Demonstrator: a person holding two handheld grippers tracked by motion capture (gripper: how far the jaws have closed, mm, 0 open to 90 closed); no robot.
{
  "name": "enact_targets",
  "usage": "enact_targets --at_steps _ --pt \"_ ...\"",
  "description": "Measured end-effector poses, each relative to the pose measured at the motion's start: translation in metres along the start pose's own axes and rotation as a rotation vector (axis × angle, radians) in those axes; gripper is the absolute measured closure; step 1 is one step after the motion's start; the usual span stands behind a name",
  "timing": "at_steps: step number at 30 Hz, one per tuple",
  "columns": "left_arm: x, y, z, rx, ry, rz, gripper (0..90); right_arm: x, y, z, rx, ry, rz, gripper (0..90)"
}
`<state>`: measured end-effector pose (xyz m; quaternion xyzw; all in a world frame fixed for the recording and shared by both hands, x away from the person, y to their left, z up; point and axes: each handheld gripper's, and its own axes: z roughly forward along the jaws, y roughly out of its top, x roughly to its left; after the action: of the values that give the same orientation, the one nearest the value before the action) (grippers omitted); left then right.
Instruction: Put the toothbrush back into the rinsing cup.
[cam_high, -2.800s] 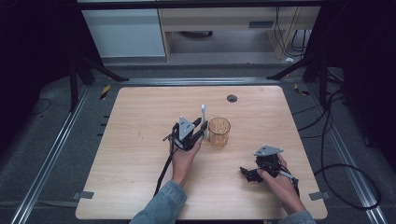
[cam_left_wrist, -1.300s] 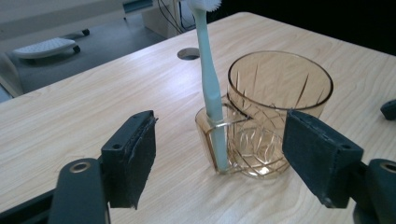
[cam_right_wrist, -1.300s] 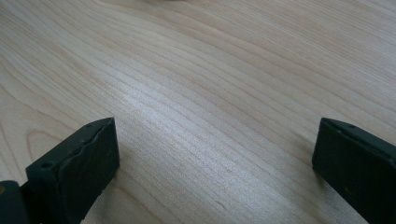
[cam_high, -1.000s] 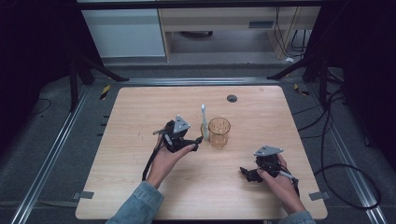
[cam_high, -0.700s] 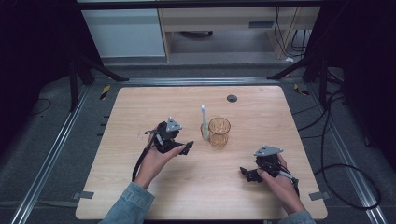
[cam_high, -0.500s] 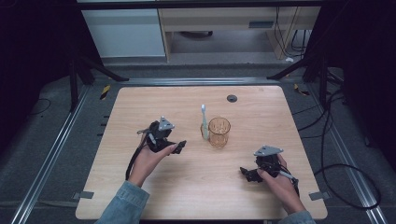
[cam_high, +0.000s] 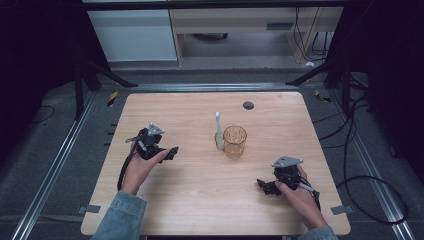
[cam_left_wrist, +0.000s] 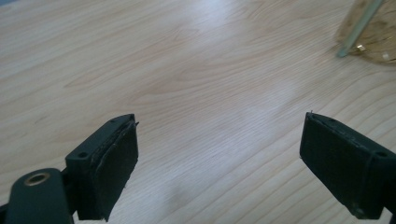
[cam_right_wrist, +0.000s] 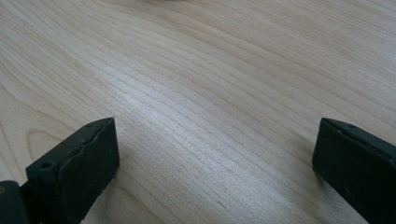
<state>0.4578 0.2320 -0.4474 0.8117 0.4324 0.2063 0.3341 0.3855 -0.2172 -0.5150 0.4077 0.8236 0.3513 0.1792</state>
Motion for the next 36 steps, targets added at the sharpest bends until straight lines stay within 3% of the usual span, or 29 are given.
enact_targets --at_steps 7,20,30,36 --pt "0.024 -0.018 0.006 0.041 0.045 -0.051 10.9 0.000 0.000 0.000 0.000 0.002 -0.001 0.9" --pt "0.059 -0.044 0.007 0.064 0.107 -0.140 11.2 0.000 0.000 0.000 0.000 0.003 -0.004 0.9" --pt "0.069 -0.056 0.014 0.065 0.108 -0.173 11.0 0.000 0.000 0.000 0.001 0.004 -0.006 0.8" --pt "0.070 -0.058 0.019 0.078 0.102 -0.163 10.2 0.000 0.000 0.000 0.001 0.004 -0.007 0.8"
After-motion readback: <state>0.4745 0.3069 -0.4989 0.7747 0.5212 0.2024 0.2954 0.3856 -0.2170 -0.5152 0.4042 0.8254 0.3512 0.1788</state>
